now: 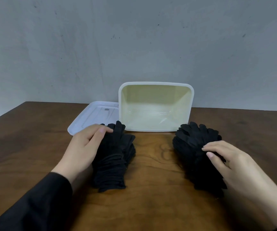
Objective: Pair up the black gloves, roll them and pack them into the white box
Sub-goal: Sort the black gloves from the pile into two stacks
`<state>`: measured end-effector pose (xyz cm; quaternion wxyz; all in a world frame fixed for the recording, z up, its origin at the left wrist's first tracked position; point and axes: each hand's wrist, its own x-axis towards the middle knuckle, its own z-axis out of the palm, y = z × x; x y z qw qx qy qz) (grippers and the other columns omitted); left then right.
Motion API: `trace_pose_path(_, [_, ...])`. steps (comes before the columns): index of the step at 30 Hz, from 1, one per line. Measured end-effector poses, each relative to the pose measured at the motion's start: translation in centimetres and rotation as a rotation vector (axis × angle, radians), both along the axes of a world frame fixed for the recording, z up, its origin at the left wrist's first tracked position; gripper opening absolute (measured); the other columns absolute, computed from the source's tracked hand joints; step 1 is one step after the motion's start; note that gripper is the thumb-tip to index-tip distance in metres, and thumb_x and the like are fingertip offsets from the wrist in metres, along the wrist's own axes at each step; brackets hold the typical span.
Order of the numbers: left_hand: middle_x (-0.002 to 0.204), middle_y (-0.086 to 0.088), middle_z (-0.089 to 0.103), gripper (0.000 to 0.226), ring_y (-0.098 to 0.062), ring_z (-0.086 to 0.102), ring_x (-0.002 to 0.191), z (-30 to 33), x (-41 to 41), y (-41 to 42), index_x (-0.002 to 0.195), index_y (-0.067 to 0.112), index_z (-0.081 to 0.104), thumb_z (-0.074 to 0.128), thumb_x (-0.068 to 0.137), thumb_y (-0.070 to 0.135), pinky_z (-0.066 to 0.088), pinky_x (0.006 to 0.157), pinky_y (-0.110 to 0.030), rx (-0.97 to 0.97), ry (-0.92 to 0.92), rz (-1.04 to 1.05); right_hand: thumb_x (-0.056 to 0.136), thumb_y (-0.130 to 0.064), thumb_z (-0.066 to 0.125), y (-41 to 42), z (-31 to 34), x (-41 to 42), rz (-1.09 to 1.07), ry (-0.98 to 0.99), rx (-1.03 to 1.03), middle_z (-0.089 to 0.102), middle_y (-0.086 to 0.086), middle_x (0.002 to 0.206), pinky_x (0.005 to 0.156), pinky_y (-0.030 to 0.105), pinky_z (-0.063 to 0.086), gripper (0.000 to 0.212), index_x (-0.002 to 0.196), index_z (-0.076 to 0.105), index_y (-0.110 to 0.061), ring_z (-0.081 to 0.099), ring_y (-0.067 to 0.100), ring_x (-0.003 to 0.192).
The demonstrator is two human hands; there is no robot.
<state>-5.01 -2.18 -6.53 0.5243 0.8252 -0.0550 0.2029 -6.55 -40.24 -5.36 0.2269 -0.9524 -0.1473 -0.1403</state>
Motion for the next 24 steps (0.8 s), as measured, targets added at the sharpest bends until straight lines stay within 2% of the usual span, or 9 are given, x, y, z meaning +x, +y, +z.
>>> trace_pose_path(5, [0.102, 0.014, 0.074, 0.037, -0.004, 0.064, 0.104, -1.0, 1.1, 0.7, 0.091, 0.025, 0.078, 0.045, 0.104, 0.033, 0.048, 0.101, -0.042, -0.028, 0.075, 0.047, 0.091, -0.024, 0.067, -0.5, 0.5, 0.5, -0.016, 0.029, -0.086, 0.06, -0.034, 0.106, 0.079, 0.005, 0.04, 0.015, 0.099, 0.073, -0.035, 0.053, -0.015, 0.107])
trace_pose_path(10, [0.103, 0.019, 0.074, 0.037, 0.003, 0.062, 0.113, -2.2, 0.8, 1.1, 0.084, 0.034, 0.076, 0.046, 0.093, 0.054, 0.04, 0.108, -0.033, 0.073, 0.031, -0.061, 0.09, -0.022, 0.069, -0.6, 1.5, 0.9, -0.07, 0.072, -0.106, 0.065, -0.031, 0.096, 0.078, 0.018, 0.051, 0.018, 0.09, 0.071, -0.04, 0.062, -0.007, 0.092])
trace_pose_path(13, [0.102, 0.019, 0.074, 0.039, 0.003, 0.061, 0.114, -2.3, 1.1, 1.2, 0.083, 0.035, 0.075, 0.043, 0.09, 0.056, 0.037, 0.11, -0.031, 0.077, 0.005, -0.088, 0.09, -0.018, 0.068, 0.1, 2.0, 1.1, -0.106, 0.024, -0.112, 0.065, -0.026, 0.092, 0.077, 0.026, 0.055, 0.022, 0.087, 0.068, -0.039, 0.064, -0.001, 0.087])
trace_pose_path(15, [0.102, 0.02, 0.074, 0.037, 0.005, 0.061, 0.113, -1.9, 1.0, 1.1, 0.084, 0.036, 0.075, 0.044, 0.088, 0.055, 0.039, 0.107, -0.03, 0.045, -0.004, -0.077, 0.09, -0.015, 0.066, 1.0, 3.1, 0.9, -0.153, -0.117, 0.002, 0.065, -0.023, 0.089, 0.067, 0.023, 0.051, 0.018, 0.089, 0.069, -0.033, 0.061, -0.003, 0.078])
trace_pose_path(17, [0.103, 0.018, 0.074, 0.034, -0.001, 0.062, 0.112, -1.6, 0.9, 1.1, 0.086, 0.037, 0.076, 0.047, 0.087, 0.054, 0.044, 0.102, -0.032, 0.046, -0.01, -0.085, 0.092, -0.022, 0.061, 1.9, 4.8, 0.9, -0.216, -0.2, 0.206, 0.066, -0.021, 0.082, 0.054, 0.023, 0.049, 0.017, 0.09, 0.068, -0.037, 0.061, -0.001, 0.066])
trace_pose_path(19, [0.103, 0.014, 0.073, 0.029, -0.009, 0.063, 0.11, -1.3, 0.6, 1.2, 0.085, 0.034, 0.076, 0.052, 0.085, 0.051, 0.045, 0.099, -0.034, 0.11, -0.007, -0.15, 0.094, -0.031, 0.059, 3.1, 6.8, 1.3, -0.206, -0.194, 0.371, 0.07, -0.013, 0.077, 0.05, 0.037, 0.056, 0.013, 0.087, 0.067, -0.039, 0.067, 0.004, 0.058])
trace_pose_path(20, [0.106, 0.013, 0.071, 0.027, -0.012, 0.061, 0.112, -1.1, 0.5, 1.3, 0.086, 0.034, 0.075, 0.055, 0.084, 0.051, 0.044, 0.099, -0.035, 0.171, 0.006, -0.195, 0.095, -0.033, 0.059, 3.6, 7.7, 1.7, -0.187, -0.164, 0.426, 0.071, -0.009, 0.077, 0.054, 0.047, 0.058, 0.012, 0.086, 0.067, -0.037, 0.069, 0.008, 0.055])
trace_pose_path(22, [0.115, 0.017, 0.064, 0.025, -0.011, 0.052, 0.118, -0.8, 0.3, 1.5, 0.092, 0.041, 0.073, 0.06, 0.078, 0.058, 0.042, 0.099, -0.035, 0.314, 0.072, -0.255, 0.096, -0.034, 0.06, 4.6, 9.2, 2.6, -0.145, -0.034, 0.477, 0.072, -0.003, 0.076, 0.075, 0.063, 0.056, 0.012, 0.087, 0.068, -0.031, 0.073, 0.017, 0.056])
trace_pose_path(24, [0.12, 0.022, 0.059, 0.029, -0.007, 0.046, 0.121, -0.5, 0.2, 1.9, 0.097, 0.049, 0.069, 0.061, 0.074, 0.064, 0.045, 0.095, -0.034, 0.398, 0.131, -0.288, 0.096, -0.034, 0.06, 6.3, 10.3, 3.3, -0.121, 0.148, 0.453, 0.075, -0.001, 0.081, 0.088, 0.059, 0.049, 0.015, 0.086, 0.07, -0.027, 0.075, 0.019, 0.063])
